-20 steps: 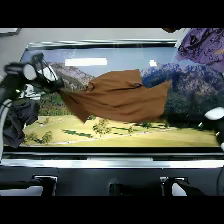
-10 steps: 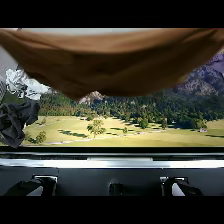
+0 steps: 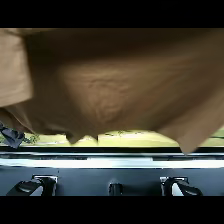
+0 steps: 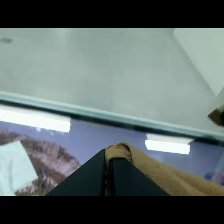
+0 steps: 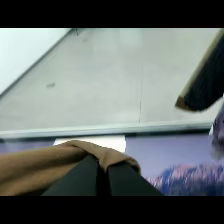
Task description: Fold the clothes and pants, and hang the long-sleeved shirts on hangers.
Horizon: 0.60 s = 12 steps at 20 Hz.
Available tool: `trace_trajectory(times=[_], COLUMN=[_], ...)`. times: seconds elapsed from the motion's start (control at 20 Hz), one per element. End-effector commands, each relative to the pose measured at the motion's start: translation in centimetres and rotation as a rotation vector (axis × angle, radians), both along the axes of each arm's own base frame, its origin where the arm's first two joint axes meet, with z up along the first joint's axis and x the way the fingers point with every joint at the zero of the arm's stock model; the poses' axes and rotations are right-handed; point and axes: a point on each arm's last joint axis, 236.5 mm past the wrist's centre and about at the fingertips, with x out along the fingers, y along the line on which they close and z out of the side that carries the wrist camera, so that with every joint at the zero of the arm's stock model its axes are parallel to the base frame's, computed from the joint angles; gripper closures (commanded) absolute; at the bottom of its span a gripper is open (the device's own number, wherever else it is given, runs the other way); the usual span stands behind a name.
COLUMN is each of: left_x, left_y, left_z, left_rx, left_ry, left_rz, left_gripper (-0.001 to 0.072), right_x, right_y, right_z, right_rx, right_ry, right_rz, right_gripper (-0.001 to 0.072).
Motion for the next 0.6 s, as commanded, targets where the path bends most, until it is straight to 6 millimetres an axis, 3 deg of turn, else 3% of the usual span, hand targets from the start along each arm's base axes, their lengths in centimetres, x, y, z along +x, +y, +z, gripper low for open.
trace_trajectory(times=[0.0, 0.3, 0.4, 0.55], left_x=[6.7, 22.5, 26.0, 29.1], left_y=[-1.0, -3.4, -4.3, -5.3], left_z=[-6.6, -27.1, -33.7, -41.6], left_rx=[0.026, 0.092, 0.091, 0.083], left_ry=[0.185, 0.578, 0.649, 0.718], left_rz=[0.0, -0.008, -0.022, -0.037], left_gripper=[0.0688, 0.0687, 0.0688, 0.0687], right_x=[6.0, 19.3, 22.9, 27.3], right_y=[-1.3, -3.6, -3.0, -1.3], right_z=[-7.6, -27.8, -34.8, -43.8], right_rx=[0.079, 0.192, 0.204, 0.242], right_ry=[0.296, 0.85, 0.968, 1.069], right_rz=[0.021, 0.077, 0.081, 0.059], right_gripper=[0.0685, 0.0684, 0.0684, 0.0684])
